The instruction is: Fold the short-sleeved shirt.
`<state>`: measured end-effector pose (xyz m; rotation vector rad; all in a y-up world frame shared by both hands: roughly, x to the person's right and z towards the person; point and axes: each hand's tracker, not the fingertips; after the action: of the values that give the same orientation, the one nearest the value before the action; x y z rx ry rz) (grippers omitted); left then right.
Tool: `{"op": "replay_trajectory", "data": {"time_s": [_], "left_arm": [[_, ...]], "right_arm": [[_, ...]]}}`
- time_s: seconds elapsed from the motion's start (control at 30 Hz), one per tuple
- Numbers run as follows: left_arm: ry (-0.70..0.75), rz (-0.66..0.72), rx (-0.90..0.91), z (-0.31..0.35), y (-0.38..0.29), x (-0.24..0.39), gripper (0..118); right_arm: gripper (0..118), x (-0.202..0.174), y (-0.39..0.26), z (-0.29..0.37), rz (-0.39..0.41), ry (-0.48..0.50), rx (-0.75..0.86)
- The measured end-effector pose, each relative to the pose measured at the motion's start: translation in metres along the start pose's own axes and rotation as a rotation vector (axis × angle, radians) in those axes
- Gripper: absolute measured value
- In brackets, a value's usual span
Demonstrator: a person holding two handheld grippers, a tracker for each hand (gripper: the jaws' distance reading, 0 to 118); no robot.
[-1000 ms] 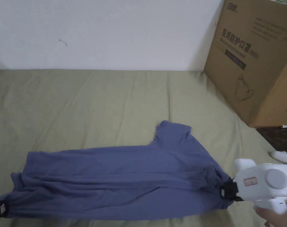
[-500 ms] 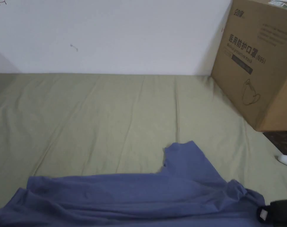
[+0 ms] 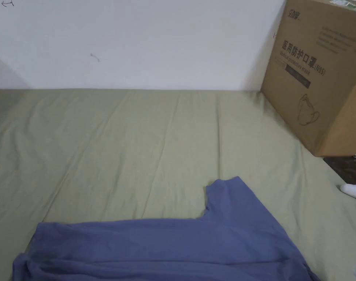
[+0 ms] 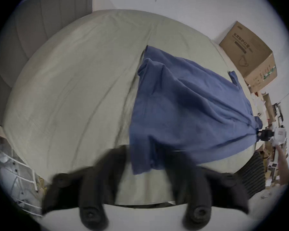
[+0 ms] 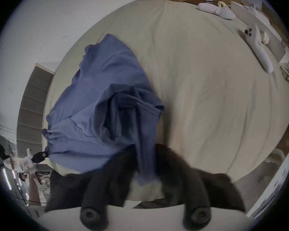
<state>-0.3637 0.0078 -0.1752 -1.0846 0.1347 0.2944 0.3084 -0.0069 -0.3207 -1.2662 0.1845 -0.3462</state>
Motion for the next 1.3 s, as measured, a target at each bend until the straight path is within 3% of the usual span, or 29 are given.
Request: {"op": "replay_trajectory", "data": {"time_s": [0.03, 0.07, 0.1, 0.17, 0.3, 0.43, 0.47, 0.5, 0.53, 0.57, 0.6, 0.7, 0.83, 0.97, 1.03, 1.07, 1.1, 1.13, 1.17, 1.2, 1.23, 1.27, 1.3], "left_arm": [[0.030, -0.014, 0.008, 0.004, 0.002, 0.000, 114], [0.023, -0.003, 0.018, 0.008, 0.005, 0.000, 115], [0.009, 0.008, 0.052, 0.017, 0.009, 0.000, 114], [-0.039, 0.037, 0.133, 0.037, 0.021, 0.004, 114], [-0.120, 0.014, 0.324, 0.080, 0.045, 0.029, 114], [-0.131, -0.062, 0.554, 0.115, 0.058, 0.064, 109], [-0.131, -0.085, 0.611, 0.120, 0.059, 0.073, 101], [-0.130, -0.104, 0.660, 0.123, 0.060, 0.081, 78], [-0.116, -0.114, 0.687, 0.123, 0.059, 0.088, 50], [-0.110, -0.119, 0.705, 0.123, 0.059, 0.095, 20], [-0.110, -0.116, 0.707, 0.121, 0.059, 0.101, 1], [-0.175, -0.079, 0.744, 0.119, 0.058, 0.108, 1], [-0.074, -0.172, 0.736, 0.122, 0.092, 0.105, 1], [0.003, -0.166, 0.274, 0.076, 0.177, 0.079, 1], [-0.051, -0.232, 0.137, 0.035, 0.203, 0.059, 1], [-0.064, -0.200, 0.089, 0.014, 0.215, 0.051, 2], [-0.073, -0.184, 0.042, -0.006, 0.222, 0.041, 15], [-0.074, -0.174, 0.006, -0.027, 0.226, 0.033, 15], [-0.050, -0.171, -0.005, -0.042, 0.227, 0.030, 22], [-0.003, -0.180, 0.006, -0.055, 0.226, 0.027, 42], [0.019, -0.182, -0.008, -0.073, 0.225, 0.023, 78], [0.030, -0.179, -0.021, -0.087, 0.224, 0.019, 106], [0.034, -0.182, -0.018, -0.100, 0.222, 0.014, 118]], "right_arm": [[89, 0.007, 0.004, 0.002, 0.019, -0.054, -0.002], [102, 0.005, 0.004, 0.006, 0.039, -0.083, 0.006], [105, 0.000, 0.004, 0.013, 0.058, -0.126, 0.030], [105, -0.010, 0.006, 0.032, 0.091, -0.143, 0.122], [105, -0.044, 0.012, 0.070, 0.137, -0.065, 0.271], [104, -0.094, 0.005, 0.095, 0.245, 0.055, 0.463], [102, -0.107, 0.001, 0.099, 0.276, 0.086, 0.530], [91, -0.118, -0.004, 0.101, 0.301, 0.107, 0.597], [71, -0.129, -0.009, 0.104, 0.314, 0.122, 0.672], [41, -0.140, -0.015, 0.107, 0.312, 0.141, 0.739], [3, -0.148, -0.017, 0.107, 0.313, 0.165, 0.772], [2, -0.167, -0.016, 0.108, 0.279, 0.253, 0.827], [2, -0.182, 0.000, 0.109, 0.336, 0.241, 0.809], [2, -0.189, 0.020, 0.102, 0.395, 0.191, 0.763], [2, -0.189, 0.027, 0.096, 0.401, 0.171, 0.737], [2, -0.188, 0.031, 0.091, 0.400, 0.166, 0.719], [2, -0.190, 0.033, 0.087, 0.395, 0.158, 0.703], [2, -0.189, 0.037, 0.082, 0.387, 0.150, 0.687], [2, -0.188, 0.039, 0.076, 0.377, 0.141, 0.666], [2, -0.187, 0.041, 0.071, 0.369, 0.133, 0.652], [2, -0.186, 0.043, 0.066, 0.358, 0.125, 0.638], [2, -0.185, 0.045, 0.062, 0.346, 0.120, 0.624], [2, -0.183, 0.046, 0.057, 0.329, 0.121, 0.606]]}}
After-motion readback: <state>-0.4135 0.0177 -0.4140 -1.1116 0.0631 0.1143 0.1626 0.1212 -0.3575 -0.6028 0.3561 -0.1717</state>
